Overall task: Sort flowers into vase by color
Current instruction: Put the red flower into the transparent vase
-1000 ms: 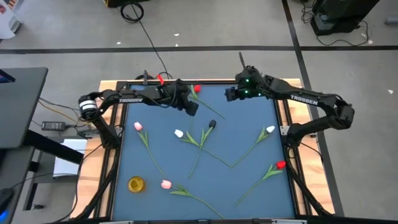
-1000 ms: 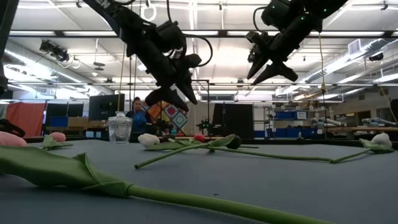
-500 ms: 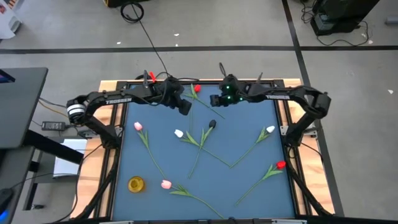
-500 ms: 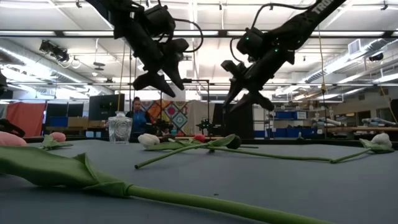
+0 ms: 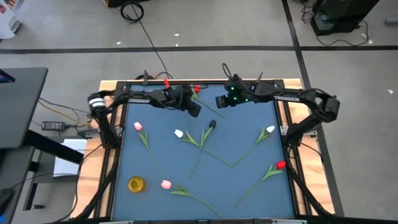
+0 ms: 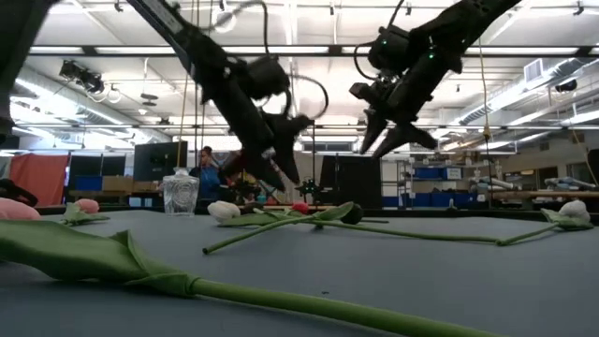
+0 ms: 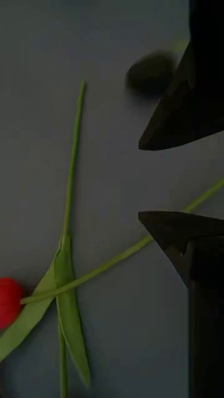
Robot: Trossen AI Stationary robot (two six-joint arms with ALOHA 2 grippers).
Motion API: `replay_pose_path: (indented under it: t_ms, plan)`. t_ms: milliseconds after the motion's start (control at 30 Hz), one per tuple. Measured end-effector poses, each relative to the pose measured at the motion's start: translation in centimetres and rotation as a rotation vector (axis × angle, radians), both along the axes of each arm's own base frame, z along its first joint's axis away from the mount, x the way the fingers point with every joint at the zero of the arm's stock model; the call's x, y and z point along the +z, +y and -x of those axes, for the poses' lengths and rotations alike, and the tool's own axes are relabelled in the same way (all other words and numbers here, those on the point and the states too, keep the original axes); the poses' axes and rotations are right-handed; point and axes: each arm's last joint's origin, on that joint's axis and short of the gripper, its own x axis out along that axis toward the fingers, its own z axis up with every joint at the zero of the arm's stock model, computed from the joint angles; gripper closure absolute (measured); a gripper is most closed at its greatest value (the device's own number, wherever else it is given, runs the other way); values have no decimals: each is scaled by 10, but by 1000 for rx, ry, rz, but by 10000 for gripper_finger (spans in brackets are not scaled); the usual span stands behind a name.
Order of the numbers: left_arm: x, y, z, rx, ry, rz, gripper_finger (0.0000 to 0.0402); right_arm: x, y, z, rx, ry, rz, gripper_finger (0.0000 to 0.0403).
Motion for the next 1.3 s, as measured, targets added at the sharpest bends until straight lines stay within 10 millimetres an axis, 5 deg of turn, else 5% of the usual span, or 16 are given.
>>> replay_pose_path:
  t_ms: [167,433,600,967,1300]
  plan:
    - [-27,7,-4,57,37,57,225,3,3,13,24,76,-10,282]
    - [-26,5,-4,58,42,64,225,7,3,17,36,79,3,282]
    - [-6,-4,8,49,72,112,225,-10,-2,-3,61,36,0,282]
    - [73,-26,61,39,75,106,225,-53,-22,-57,67,-245,6,282]
    - [99,-43,98,84,139,153,225,-79,-45,-115,61,-276,-42,290]
